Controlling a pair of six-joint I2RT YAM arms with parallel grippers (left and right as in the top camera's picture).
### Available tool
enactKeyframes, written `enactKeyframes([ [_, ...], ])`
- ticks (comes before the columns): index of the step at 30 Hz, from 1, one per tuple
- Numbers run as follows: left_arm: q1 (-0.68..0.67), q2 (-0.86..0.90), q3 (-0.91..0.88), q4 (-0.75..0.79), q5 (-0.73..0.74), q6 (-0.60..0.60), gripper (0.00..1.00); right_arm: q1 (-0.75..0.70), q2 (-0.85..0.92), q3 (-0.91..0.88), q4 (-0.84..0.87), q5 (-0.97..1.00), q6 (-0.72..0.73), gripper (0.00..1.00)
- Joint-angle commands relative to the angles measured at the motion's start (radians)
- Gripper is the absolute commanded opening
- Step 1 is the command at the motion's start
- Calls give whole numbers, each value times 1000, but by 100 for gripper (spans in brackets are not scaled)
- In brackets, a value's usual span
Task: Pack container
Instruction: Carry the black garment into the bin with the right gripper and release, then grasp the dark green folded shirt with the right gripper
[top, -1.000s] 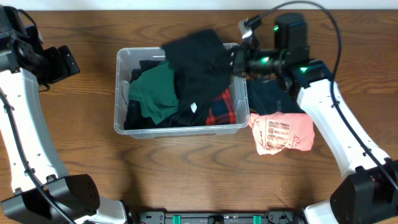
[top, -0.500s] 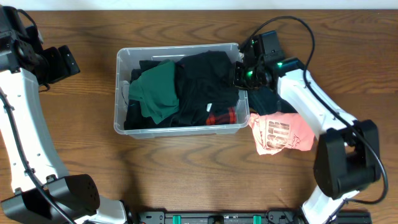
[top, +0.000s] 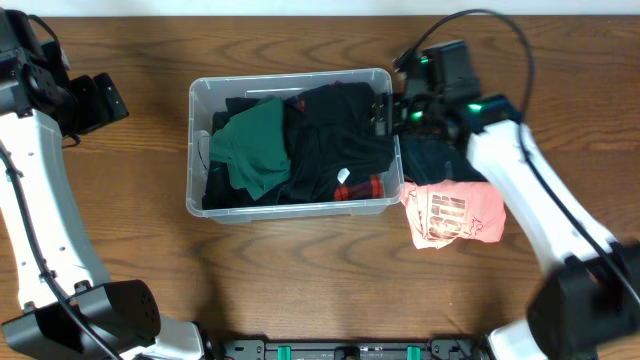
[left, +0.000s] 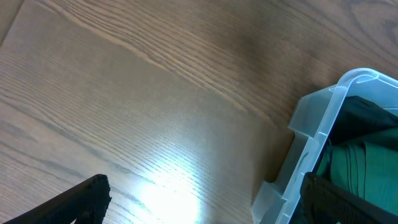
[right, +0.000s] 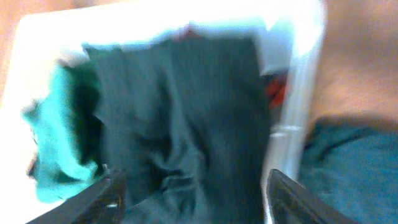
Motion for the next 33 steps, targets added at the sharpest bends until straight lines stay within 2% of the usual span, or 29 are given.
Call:
enactKeyframes([
  [1, 3, -13, -8, -2, -8, 10, 98, -79, -137, 0, 2, 109, -34, 79],
  [7, 3, -13, -8, -2, -8, 10, 98, -333, -162, 0, -33, 62, -35, 87],
  [12, 3, -13, -8, -2, -8, 10, 98, -542, -45, 0, -125, -37, -105, 90],
  [15, 3, -13, -8, -2, -8, 10, 98, -618, 65, 0, -174, -91, -134, 90],
  [18, 3, -13, -8, -2, -8, 10, 98, -652, 180, 0, -196, -134, -177, 89],
  [22, 3, -13, -8, -2, -8, 10, 98, -653, 308, 0, -180, -243, -265, 81],
  [25, 3, -13, -8, -2, -8, 10, 98, -649, 377, 0, -155, -315, -270, 81],
  [30, 3, -13, -8, -2, -8, 10, 98, -627, 443, 0, -150, -310, -271, 79],
  [33, 3, -13, -8, -2, -8, 10, 98, -608, 472, -1, -150, -306, -275, 73],
])
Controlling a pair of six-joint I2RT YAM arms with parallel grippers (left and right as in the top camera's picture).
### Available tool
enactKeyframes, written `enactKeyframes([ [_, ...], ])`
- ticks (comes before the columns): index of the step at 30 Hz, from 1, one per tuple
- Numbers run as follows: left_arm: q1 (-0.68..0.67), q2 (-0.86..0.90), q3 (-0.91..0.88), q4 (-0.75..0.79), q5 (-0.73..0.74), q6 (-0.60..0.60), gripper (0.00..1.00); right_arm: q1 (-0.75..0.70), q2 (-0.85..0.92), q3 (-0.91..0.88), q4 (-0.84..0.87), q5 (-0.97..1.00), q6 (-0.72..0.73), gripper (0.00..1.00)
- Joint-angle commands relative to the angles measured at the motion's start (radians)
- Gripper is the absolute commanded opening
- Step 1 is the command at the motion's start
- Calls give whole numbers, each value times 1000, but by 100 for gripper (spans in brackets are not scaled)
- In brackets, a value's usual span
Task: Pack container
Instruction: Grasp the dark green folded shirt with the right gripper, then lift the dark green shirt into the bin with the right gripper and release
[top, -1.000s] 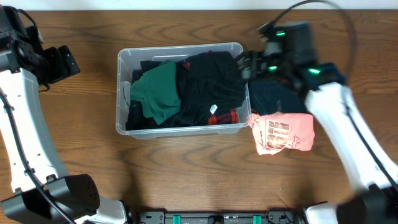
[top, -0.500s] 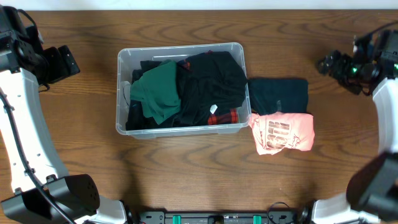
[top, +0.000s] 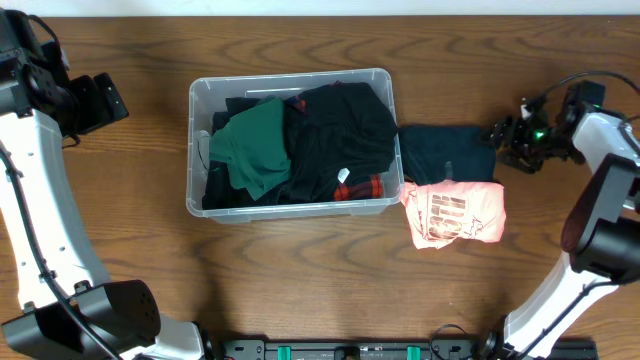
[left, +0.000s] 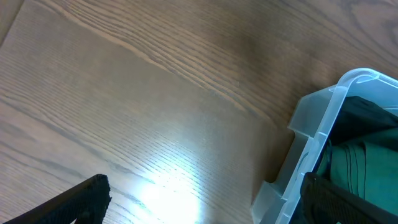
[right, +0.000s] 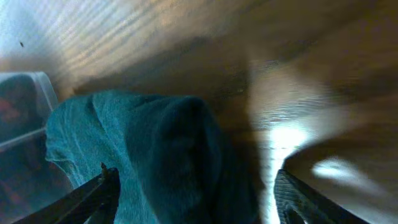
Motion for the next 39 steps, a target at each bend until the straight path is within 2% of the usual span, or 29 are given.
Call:
enactKeyframes([
  [1, 3, -13, -8, -3, -8, 10, 98, 35, 39, -3, 3, -32, -29, 69],
  [3, 3, -13, -8, -3, -8, 10, 98, 51, 43, -5, 6, -21, -31, 63],
  [5, 3, -13, -8, -3, -8, 10, 98, 73, 43, -5, 6, 8, -31, 51],
  [9, 3, -13, -8, -3, -8, 10, 98, 95, 32, -3, 5, 44, -17, 10],
  [11, 3, -13, -8, -3, -8, 10, 98, 89, 8, -3, -2, 32, 16, 3],
  [17, 3, -13, -8, -3, -8, 10, 98, 49, -208, 0, 26, -269, 72, 1],
  [20, 3, -13, -8, -3, -8, 10, 98, 49, -356, 0, 117, -409, 149, 1],
  [22, 3, -13, -8, -3, -8, 10, 98, 69, -445, 0, 194, -435, 209, 1],
  [29, 3, -13, -8, -3, -8, 10, 98, 262, -597, -1, 416, -435, 383, 1],
  [33, 3, -13, -8, -3, -8, 10, 98, 430, -575, -1, 517, -401, 503, 1],
  [39, 3, -13, -8, -3, -8, 10, 98, 661, -492, -1, 555, -208, 578, 1],
])
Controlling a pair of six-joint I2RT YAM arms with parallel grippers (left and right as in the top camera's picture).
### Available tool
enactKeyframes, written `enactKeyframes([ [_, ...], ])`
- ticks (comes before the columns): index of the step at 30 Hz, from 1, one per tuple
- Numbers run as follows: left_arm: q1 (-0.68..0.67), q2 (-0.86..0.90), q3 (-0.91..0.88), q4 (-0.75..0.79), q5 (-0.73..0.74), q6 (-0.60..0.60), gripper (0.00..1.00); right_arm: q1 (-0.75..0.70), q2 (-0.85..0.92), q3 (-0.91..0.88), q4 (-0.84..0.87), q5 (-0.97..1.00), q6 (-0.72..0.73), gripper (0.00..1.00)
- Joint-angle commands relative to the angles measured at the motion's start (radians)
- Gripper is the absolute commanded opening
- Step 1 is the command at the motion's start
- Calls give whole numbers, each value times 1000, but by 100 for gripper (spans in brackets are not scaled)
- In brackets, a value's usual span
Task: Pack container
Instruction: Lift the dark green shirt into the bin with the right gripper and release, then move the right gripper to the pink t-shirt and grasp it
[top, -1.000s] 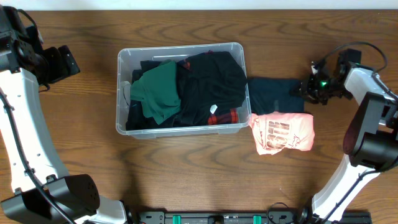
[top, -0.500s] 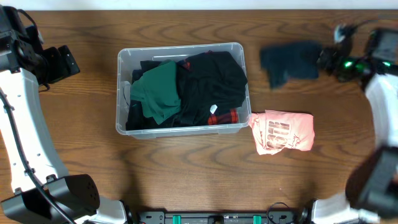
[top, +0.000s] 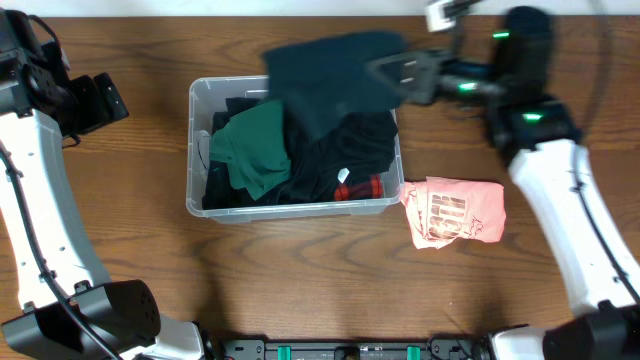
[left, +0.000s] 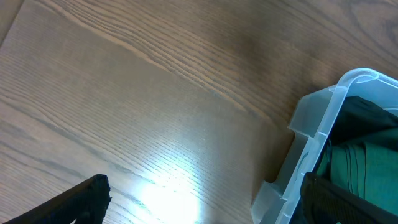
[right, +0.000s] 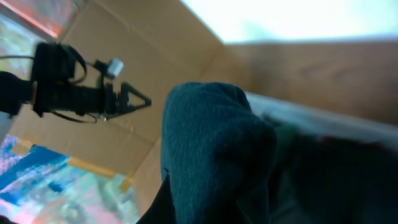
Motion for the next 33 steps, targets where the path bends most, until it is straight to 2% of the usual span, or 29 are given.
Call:
enactKeyframes([
  [1, 3, -13, -8, -3, -8, 10, 98, 100, 53, -1, 12, 130, 86, 1],
  [6, 3, -13, -8, -3, -8, 10, 98, 197, 171, -2, 8, 275, 85, 1],
  [11, 3, -13, -8, -3, -8, 10, 98, 212, 298, -2, -79, 419, 79, 1],
  [15, 3, -13, -8, -3, -8, 10, 98, 211, 386, -2, -200, 622, 31, 1],
  [20, 3, -13, -8, -3, -8, 10, 98, 204, 418, -1, -212, 660, -71, 2],
  [22, 3, -13, -8, -3, -8, 10, 98, 195, 391, -1, -211, 660, -78, 7],
  [29, 3, -13, -8, -3, -8, 10, 98, 126, 141, -1, -277, 656, -156, 67],
  [31, 3, -13, -8, -3, -8, 10, 98, 76, 50, -1, -307, 652, -171, 74],
  [33, 3, -13, -8, -3, -8, 10, 98, 9, -37, -1, -341, 641, -200, 75],
])
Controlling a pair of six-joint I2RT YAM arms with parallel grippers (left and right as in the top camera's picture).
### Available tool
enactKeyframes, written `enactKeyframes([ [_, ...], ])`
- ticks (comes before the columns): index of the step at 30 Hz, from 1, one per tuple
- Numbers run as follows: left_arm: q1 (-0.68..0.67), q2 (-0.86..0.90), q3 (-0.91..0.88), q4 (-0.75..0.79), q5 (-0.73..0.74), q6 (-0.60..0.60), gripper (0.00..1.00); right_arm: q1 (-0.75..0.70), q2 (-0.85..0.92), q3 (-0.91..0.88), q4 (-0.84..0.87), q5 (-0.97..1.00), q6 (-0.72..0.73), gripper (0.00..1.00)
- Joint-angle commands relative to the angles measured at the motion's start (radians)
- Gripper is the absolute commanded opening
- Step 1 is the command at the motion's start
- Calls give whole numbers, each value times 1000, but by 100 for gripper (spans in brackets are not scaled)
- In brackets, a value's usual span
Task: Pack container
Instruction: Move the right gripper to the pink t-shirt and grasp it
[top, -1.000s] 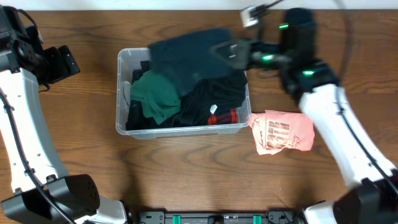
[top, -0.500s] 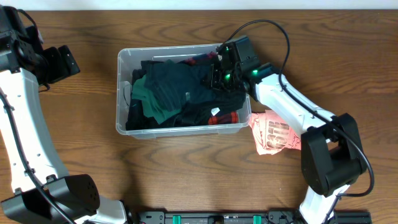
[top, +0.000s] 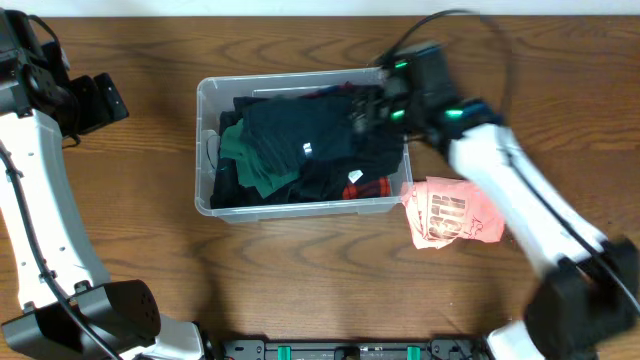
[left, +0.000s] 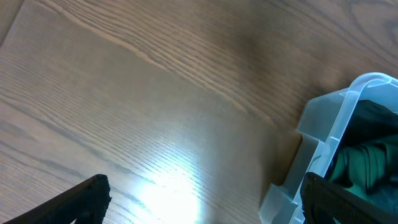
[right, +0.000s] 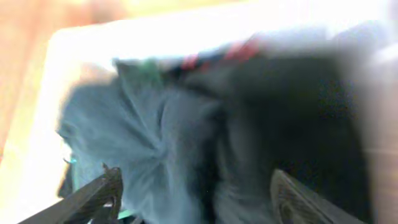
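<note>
The clear plastic container (top: 206, 150) stands at the table's middle, full of clothes. A dark teal garment (top: 290, 130) lies on top, partly over a green one (top: 250, 168), with black clothes (top: 365, 160) at the right. My right gripper (top: 368, 110) hovers open over the container's right half. In the right wrist view, the right gripper (right: 199, 199) has the teal garment (right: 143, 137) below it and nothing between its fingers. A pink shirt (top: 455, 215) lies on the table right of the container. My left gripper (top: 105, 100) is open, left of the container.
The left wrist view shows bare wood with the container's corner (left: 329, 124) at the right, and the left gripper (left: 205, 208) open above the table. The table's back edge runs along the top of the overhead view.
The dark teal garment was held up over the container's back edge in my right gripper; now it lies inside and the gripper is open. The container sits slightly further right.
First my right gripper was open at the container's right edge, with the teal garment on the table beside the pink shirt. Then it was at that garment's right end. Then it held the garment above the container. Now the garment lies inside, let go.
</note>
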Motion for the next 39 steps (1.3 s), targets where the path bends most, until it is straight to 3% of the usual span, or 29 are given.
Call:
enactKeyframes([
  [1, 3, -13, -8, -3, -8, 10, 98, -123, -166, -2, -39, 44, -74, 79],
  [8, 3, -13, -8, -3, -8, 10, 98, -450, -287, -2, -235, 45, -222, 87],
  [16, 3, -13, -8, -3, -8, 10, 98, -734, -95, -4, -474, 4, -423, 92],
  [22, 3, -13, -8, -3, -8, 10, 98, -765, 115, -5, -545, 4, -465, 93],
  [30, 3, -13, -8, -3, -8, 10, 98, -759, 362, -5, -567, -128, -596, 85],
  [39, 3, -13, -8, -3, -8, 10, 98, -710, 417, -51, -555, -143, -661, 87],
])
